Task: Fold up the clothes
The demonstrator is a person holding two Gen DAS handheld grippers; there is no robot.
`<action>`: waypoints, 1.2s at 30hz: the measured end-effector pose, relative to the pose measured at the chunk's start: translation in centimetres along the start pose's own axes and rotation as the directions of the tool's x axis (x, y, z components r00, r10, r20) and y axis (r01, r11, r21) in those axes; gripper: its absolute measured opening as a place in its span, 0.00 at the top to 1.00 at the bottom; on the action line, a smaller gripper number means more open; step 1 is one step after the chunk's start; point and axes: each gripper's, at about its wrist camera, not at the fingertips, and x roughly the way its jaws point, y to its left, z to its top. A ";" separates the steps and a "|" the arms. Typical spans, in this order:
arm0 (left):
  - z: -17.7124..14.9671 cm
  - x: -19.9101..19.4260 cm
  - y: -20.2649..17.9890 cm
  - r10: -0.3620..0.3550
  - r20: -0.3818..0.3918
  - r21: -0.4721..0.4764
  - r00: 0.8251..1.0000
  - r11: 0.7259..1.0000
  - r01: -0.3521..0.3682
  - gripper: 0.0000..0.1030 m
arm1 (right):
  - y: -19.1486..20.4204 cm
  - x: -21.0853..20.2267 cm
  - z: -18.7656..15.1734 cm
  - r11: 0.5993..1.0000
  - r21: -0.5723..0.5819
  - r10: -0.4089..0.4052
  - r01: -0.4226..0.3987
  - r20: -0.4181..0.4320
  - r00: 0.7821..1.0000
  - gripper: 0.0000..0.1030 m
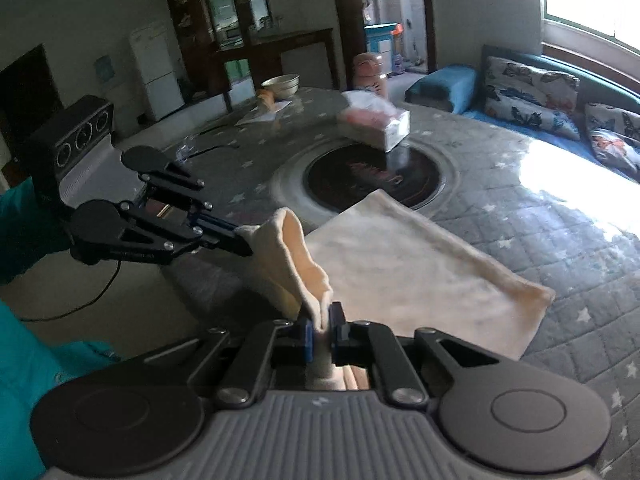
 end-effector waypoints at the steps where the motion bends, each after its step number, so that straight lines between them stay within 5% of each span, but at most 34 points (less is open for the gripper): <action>1: 0.4 0.6 0.5 0.003 -0.002 -0.009 1.000 1.000 -0.003 0.95 | -0.5 0.1 0.4 1.000 0.009 -0.008 0.008 0.005 1.000 0.94; 11: 5.2 9.7 6.7 0.104 -0.036 -0.057 0.994 0.993 -0.106 0.95 | -8.8 6.2 5.7 0.991 0.026 -0.135 0.135 0.000 0.991 0.95; 19: 3.6 16.9 10.2 0.185 -0.122 -0.172 0.975 0.964 -0.204 0.94 | -13.3 14.4 4.7 0.973 0.093 -0.209 0.213 -0.045 0.977 0.93; 25: 3.8 17.0 10.8 0.237 -0.107 -0.194 0.966 0.947 -0.254 0.86 | -13.1 14.1 3.5 0.948 0.134 -0.290 0.288 -0.006 0.957 0.79; 29: 4.7 15.3 11.2 0.281 -0.068 -0.238 0.957 0.927 -0.289 0.86 | -12.5 12.5 3.6 0.928 0.146 -0.349 0.342 0.028 0.937 0.78; 36: 3.9 11.3 8.5 0.179 -0.044 -0.247 0.983 0.951 -0.184 0.81 | -10.5 12.8 5.0 0.971 0.122 -0.209 0.207 0.006 0.978 0.78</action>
